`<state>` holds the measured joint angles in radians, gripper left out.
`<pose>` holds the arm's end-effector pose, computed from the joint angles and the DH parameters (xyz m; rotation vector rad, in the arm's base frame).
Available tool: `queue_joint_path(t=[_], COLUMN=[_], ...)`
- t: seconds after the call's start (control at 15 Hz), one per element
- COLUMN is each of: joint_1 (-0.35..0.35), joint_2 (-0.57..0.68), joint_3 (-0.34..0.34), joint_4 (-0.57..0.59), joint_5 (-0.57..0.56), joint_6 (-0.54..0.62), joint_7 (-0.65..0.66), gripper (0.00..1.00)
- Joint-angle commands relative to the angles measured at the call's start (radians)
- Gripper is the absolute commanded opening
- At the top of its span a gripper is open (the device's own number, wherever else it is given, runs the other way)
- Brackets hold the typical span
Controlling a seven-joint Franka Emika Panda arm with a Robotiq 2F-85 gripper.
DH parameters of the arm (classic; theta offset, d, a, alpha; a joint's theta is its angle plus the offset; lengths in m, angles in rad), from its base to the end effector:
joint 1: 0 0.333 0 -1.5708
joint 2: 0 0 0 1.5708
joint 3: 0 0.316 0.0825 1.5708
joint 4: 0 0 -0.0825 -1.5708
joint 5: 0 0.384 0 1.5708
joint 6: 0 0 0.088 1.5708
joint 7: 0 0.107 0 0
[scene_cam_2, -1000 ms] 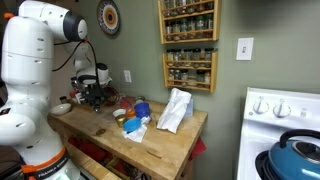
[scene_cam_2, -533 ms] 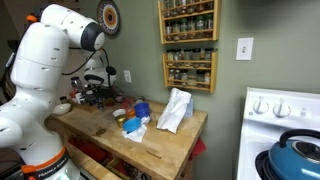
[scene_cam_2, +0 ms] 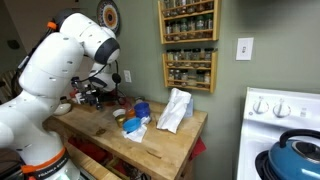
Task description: Pick up the flash light and place it standing with the light facing downwards on the table
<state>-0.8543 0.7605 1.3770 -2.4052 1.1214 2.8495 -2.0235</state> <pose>0.4386 0.2361 0.2391 -1.7491 -1.2674 -0.7764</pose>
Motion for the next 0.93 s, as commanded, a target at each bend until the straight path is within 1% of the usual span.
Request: queue_joint_path(t=[0.0, 0.2, 0.27, 0.33, 0.6, 0.67, 0.87], joint_1=[-0.059, -0.049, -0.04, -0.031, -0.031, -0.031, -0.027], joint_2=[0.134, 0.216, 0.233, 0.165, 0.222, 0.224, 0.262], joint_3=[0.034, 0.021, 0.017, 0.014, 0.014, 0.014, -0.014], joint_4=[-0.019, -0.013, -0.007, -0.009, -0.006, -0.005, 0.012], joint_5=[0.012, 0.01, 0.02, 0.0, 0.0, 0.0, -0.027], joint_6=[-0.028, -0.029, -0.015, -0.014, -0.013, -0.013, -0.027], joint_7=[-0.166, -0.259, -0.27, -0.207, -0.24, -0.241, -0.294], gripper=[0.08, 0.08, 0.08, 0.3, 0.3, 0.08, 0.08])
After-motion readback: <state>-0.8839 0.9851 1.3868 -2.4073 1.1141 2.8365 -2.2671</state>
